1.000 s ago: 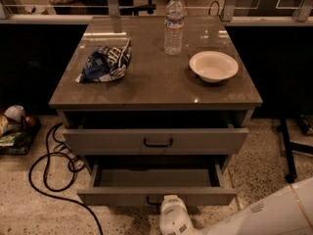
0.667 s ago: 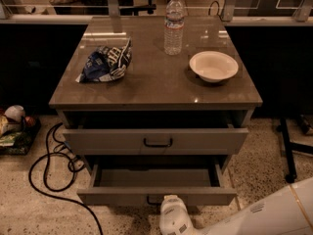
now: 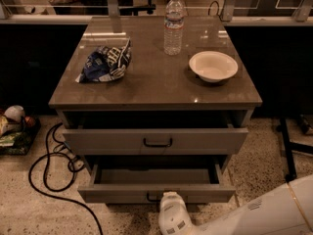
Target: Close middle drawer
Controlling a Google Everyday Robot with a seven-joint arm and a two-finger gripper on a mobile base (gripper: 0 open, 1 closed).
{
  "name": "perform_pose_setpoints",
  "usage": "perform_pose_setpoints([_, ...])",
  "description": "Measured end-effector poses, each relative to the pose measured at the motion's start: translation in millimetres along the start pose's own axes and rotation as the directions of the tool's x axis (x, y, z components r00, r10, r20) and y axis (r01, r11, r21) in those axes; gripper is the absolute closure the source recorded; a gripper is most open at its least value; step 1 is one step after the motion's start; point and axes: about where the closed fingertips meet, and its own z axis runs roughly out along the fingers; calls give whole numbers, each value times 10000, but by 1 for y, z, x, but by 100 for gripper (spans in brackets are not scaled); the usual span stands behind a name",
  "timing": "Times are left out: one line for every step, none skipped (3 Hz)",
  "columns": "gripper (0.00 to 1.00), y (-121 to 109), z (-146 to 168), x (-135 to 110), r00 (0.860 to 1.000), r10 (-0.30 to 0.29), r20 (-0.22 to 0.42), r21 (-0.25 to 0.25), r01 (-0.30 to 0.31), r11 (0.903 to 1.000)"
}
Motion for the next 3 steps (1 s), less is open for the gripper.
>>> perform_pose_setpoints([100, -11, 9, 0, 10000, -9, 11, 142, 9, 9999])
perform_pose_setpoints([100, -12, 9, -1, 10000, -11, 12, 142, 11, 9999])
perform_pose_setpoints([100, -27, 29, -1, 10000, -66, 31, 299, 65, 9995])
